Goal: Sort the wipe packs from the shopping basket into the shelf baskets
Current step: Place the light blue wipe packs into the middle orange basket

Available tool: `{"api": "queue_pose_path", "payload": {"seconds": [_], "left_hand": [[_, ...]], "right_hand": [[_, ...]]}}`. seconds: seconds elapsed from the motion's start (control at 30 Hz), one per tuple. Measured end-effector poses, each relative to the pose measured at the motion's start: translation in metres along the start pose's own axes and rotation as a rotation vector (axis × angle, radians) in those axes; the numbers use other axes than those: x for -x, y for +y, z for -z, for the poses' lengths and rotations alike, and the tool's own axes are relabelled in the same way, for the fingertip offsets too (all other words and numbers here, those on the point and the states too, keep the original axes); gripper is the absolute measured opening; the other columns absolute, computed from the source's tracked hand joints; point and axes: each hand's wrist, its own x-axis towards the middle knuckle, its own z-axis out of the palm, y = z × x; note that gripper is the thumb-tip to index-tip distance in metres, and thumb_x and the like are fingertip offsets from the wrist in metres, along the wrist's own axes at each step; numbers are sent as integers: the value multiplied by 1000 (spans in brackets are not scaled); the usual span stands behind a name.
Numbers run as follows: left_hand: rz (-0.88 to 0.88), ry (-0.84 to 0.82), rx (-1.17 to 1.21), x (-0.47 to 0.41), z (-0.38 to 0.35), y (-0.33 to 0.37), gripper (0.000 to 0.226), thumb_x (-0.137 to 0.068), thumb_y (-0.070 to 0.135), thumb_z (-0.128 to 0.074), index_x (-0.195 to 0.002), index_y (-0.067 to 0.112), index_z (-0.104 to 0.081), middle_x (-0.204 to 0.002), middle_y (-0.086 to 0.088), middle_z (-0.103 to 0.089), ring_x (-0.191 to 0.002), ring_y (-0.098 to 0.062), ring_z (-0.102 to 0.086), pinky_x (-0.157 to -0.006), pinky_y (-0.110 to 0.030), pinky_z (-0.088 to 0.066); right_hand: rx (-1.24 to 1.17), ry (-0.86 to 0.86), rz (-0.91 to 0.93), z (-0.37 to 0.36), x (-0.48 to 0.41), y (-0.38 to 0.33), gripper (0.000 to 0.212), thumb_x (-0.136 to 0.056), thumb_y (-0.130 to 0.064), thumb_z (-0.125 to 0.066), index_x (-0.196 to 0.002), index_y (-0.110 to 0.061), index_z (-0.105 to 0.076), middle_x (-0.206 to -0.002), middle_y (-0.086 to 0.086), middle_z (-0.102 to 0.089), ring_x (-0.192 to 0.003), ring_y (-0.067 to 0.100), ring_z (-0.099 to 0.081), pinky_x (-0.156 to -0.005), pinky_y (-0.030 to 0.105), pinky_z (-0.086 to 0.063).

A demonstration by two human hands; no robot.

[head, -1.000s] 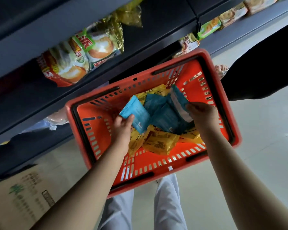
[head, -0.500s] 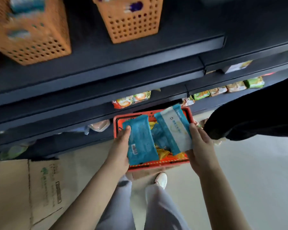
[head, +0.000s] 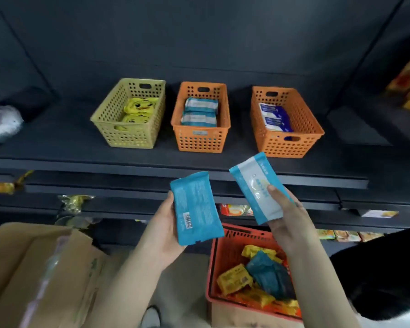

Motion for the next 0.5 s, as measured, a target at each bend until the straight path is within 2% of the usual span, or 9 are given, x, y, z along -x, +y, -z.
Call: {"api": "queue_pose_path", "payload": {"seconds": [0.1,0.17,0.27,0.33,0.43,0.5], "left_hand": [[-6,-32,88,7,29,42,47,-99,53,-36,-121,25,-66,-118,-9,-70,-97,-25,-71,-82,-44,-50],[-7,-61,140,8,48,67,45,-97,52,-40,-115,24,-70,-120,-10,-69,-97,-26,-71,-87,-44,-47],[-35,-125,206,7,70,101,48,-97,50,-39,-130,21,-60,-134,-14,-59,-119,-29,-60,-102,-46,-42],[-42,-177,256,4,79,122,53,-98,49,-36,-136,16,-53,-135,-20,-56,-126,-35,-54,-110,-49,-34],[-32,-237,299,-9,83,149,55,-98,50,-35,-137,15,-52,-135,-23,-55,-126,-40,-53,-113,-52,-28],[-45,-232,251,-24,78,165,56,-96,52,-39,-133,14,-56,-131,-20,-60,-122,-36,-57,-111,-54,-31]], "right_hand": [[-53,-15,-16,-55,2,19,47,-81,-23,-72,-126,-13,-60,-114,7,-71,-96,20,-70,-78,32,-53],[-78,-31,2,-90,2,31,46,-80,-24,-70,-124,-14,-62,-112,5,-72,-90,16,-70,-75,29,-54],[-171,-27,86,-130,4,42,37,-81,-21,-70,-117,-14,-64,-112,6,-72,-94,19,-71,-78,33,-54],[-196,-16,152,-151,6,45,35,-84,-23,-70,-117,-15,-62,-111,5,-73,-96,19,-71,-78,35,-55],[-124,21,227,-169,3,38,29,-86,-25,-69,-113,-18,-62,-101,0,-75,-89,16,-72,-70,33,-57],[-65,67,257,-178,-6,29,25,-86,-25,-69,-109,-18,-62,-100,0,-75,-88,16,-72,-67,32,-56]]}}
